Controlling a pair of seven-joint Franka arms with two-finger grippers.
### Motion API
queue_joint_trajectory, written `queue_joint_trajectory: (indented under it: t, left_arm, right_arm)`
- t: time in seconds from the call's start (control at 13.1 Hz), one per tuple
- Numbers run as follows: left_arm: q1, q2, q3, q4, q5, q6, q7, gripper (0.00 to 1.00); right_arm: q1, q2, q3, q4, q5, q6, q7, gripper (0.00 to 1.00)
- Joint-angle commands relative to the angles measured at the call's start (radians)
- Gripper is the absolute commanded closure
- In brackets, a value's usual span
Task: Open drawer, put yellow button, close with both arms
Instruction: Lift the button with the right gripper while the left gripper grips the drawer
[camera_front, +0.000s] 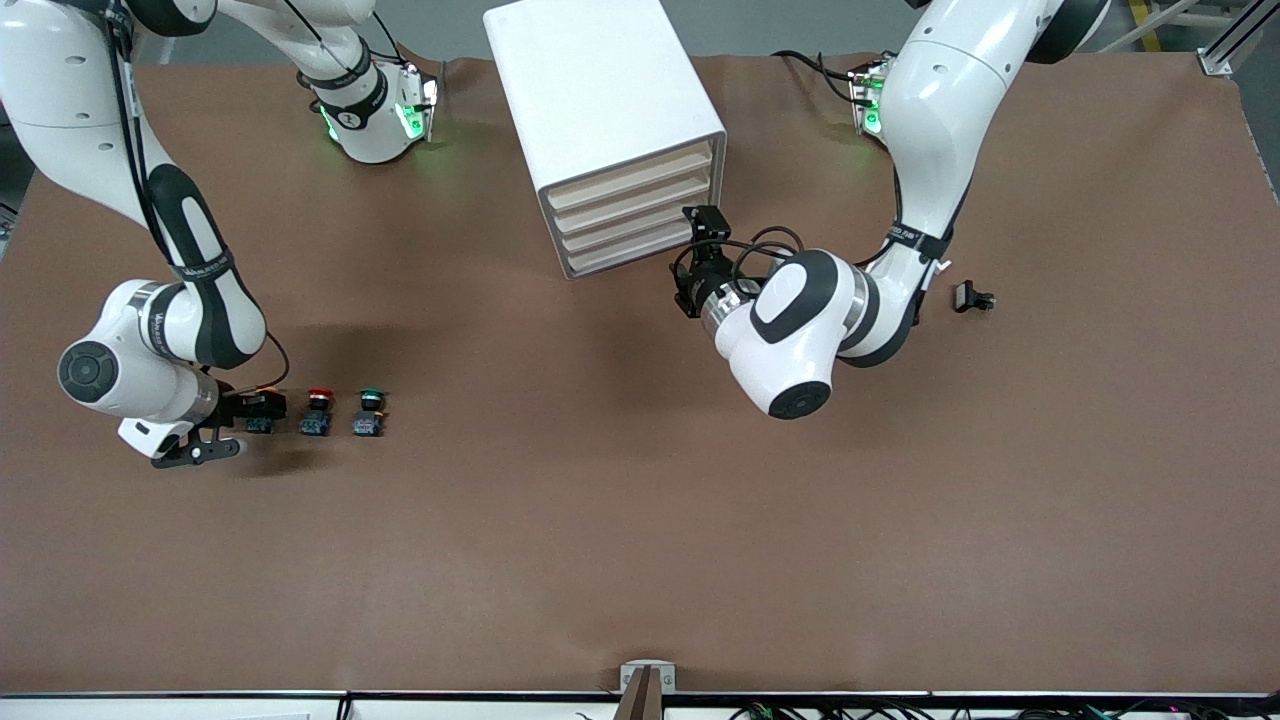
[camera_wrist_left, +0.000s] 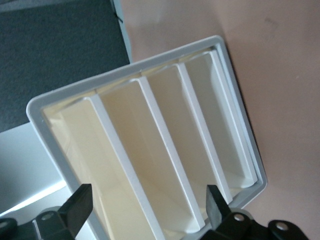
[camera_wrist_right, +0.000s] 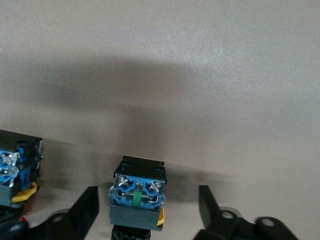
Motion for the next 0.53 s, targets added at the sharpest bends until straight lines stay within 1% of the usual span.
queue_joint_trajectory:
  t: [0.0, 0.08, 0.15, 0.23, 0.46]
  left_arm:
    - [-0.038, 0.023, 0.008, 0.015, -0.038, -0.005, -0.071, 0.0]
    - [-0.044, 0.026, 0.007, 0.015, -0.038, -0.005, -0.085, 0.0]
    - [-0.043, 0.025, 0.007, 0.015, -0.041, -0.007, -0.095, 0.0]
    - [-0.043, 0.02, 0.007, 0.015, -0.039, -0.014, -0.097, 0.0]
    - [-0.044, 0.035, 0.005, 0.015, -0.069, -0.022, -0.097, 0.0]
  right_arm:
    - [-0.017, -0.01, 0.013, -0.015, 0.006, 0.008, 0.001, 0.52]
    - [-0.016, -0.012, 0.013, -0.013, 0.006, 0.008, 0.001, 0.62]
    - [-0.016, -0.012, 0.015, -0.013, 0.006, 0.008, 0.001, 0.69]
    - [-0.016, -0.013, 0.015, -0.011, 0.006, 0.007, 0.001, 0.73]
    - [-0.014, -0.03, 0.017, -0.002, 0.008, 0.002, 0.001, 0.73]
